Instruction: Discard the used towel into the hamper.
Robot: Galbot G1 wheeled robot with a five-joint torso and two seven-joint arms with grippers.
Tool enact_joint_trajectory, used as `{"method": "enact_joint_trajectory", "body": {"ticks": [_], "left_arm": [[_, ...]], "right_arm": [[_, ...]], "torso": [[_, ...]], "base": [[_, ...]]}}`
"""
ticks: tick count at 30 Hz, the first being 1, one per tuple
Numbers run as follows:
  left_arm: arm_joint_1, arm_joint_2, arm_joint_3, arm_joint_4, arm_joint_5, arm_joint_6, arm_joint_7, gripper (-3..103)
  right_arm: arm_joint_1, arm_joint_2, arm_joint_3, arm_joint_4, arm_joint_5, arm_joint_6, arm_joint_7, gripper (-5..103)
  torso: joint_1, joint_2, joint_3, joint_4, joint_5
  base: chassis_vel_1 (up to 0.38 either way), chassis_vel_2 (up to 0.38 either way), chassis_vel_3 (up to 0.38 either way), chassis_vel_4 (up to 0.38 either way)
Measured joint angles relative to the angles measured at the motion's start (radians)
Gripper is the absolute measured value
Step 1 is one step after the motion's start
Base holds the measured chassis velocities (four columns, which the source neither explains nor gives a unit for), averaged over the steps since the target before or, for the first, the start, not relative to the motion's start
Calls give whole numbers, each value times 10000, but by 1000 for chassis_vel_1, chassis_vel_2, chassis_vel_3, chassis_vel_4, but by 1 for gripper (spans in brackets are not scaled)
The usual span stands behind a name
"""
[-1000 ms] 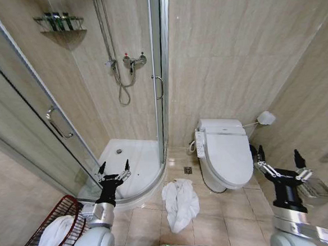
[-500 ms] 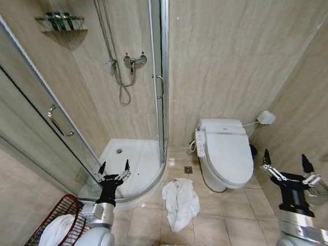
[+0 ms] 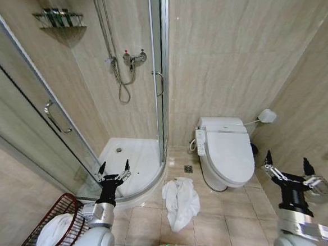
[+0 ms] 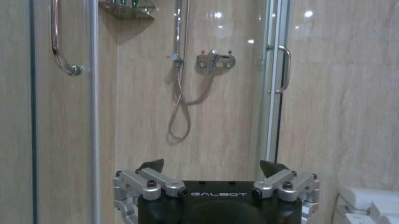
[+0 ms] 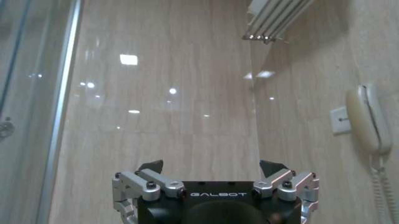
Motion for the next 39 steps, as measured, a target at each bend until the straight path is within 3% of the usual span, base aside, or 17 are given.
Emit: {"method": "enact_joint_trajectory", "body": {"ticks": [11,22,29,39], "left_arm": [[-1,0,0,0,0,0,0,100],[0,0,0,0,0,0,0,100],[-1,0,0,0,0,0,0,100],[-1,1,0,0,0,0,0,100]], "right_arm": [[23,-80,-227,-58,-147,-319,464,100],[134,-129,-597,-318,-37,-556,211,100],[212,-330,-992,-1129,699,-970,-29,100],[333,-695,-1548,-2543,845,-1360,-438,100]], "torso": [[-297,-660,-360,0,0],[-539,-1197,-655,0,0],[-711,-1590,-876,0,-1],[-918,-2045,-1126,0,1]], "base": [[0,0,0,0],[0,0,0,0],[0,0,0,0],[0,0,0,0]]}}
